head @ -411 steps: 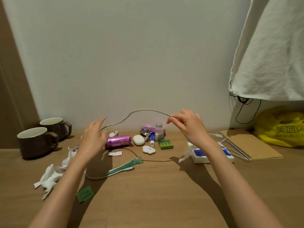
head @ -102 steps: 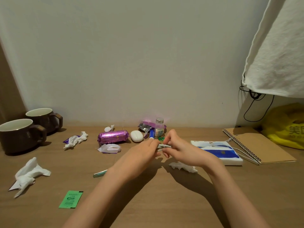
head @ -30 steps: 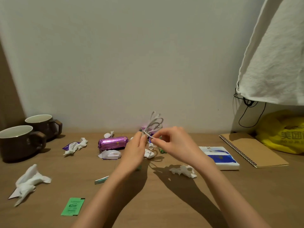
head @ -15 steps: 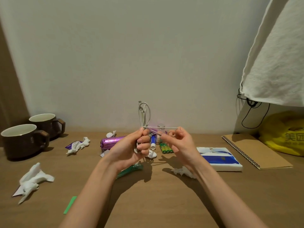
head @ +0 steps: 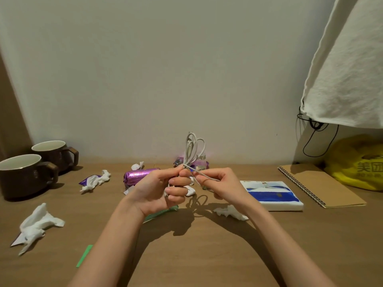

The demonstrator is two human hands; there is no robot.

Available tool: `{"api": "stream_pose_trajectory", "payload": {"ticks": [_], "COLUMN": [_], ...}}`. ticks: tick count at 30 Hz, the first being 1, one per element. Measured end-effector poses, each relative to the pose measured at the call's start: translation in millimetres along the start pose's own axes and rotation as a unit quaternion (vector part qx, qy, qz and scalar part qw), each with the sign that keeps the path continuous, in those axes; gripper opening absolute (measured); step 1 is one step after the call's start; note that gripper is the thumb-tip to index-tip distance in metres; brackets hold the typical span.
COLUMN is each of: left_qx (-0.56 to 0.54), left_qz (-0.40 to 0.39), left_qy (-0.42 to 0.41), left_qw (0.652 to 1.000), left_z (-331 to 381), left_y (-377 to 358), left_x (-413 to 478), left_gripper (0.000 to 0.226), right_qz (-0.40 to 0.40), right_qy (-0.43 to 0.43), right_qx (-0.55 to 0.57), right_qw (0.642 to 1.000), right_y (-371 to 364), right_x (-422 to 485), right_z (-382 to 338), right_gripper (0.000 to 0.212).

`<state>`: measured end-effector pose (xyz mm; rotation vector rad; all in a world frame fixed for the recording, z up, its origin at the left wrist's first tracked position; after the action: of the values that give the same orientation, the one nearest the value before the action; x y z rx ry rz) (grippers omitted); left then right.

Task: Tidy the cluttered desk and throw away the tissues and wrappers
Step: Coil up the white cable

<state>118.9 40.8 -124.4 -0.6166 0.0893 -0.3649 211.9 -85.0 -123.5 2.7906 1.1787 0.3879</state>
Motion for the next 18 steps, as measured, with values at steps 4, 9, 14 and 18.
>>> {"api": "stream_pose_trajectory", "payload": {"ticks": [4,9,14,18], "left_qx": [0.008,0.066,0.247,0.294], "left_qz": [0.029,0.123,0.229,0.207], "left_qy": [0.006,0.005,0.018,0.029], "left_qw": [1.000,0.990,0.941,0.933], "left_z": [0.5,3.4,-5.1,-12.8], "left_y": [6.0,9.0,9.1,2.9], "left_x": [-2.9,-3.1,6.8,13.4], "left_gripper": [0.018,0.023,0.025,0.023], "right_qz": [0.010,0.010,0.037,0.030], "right_qy": [0.031,0.067,0.126,0.149], "right_qx": [-0.017,-0.002,-0.079,-0.229], "right_qw": [0.999,0.998,0.988,0.961], "right_y": [10.1,27.3,27.0,11.1], "right_x": [-2.4,-11.9,-14.2,-14.4], "right_z": [-7.3,-22.9,-28.4,-25.4], "right_gripper": [0.014,0.022,0.025,0.024]}}
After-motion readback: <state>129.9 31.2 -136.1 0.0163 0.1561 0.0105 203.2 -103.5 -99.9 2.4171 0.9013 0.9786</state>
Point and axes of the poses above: each hand's wrist, its own x-axis towards the middle knuckle, its own y-axis out of the back of the hand, z = x × y, the point moved 4 cm from there along x, towards the middle knuckle, and after that the axes turned 8 degrees about x, right-handed, at the moved point
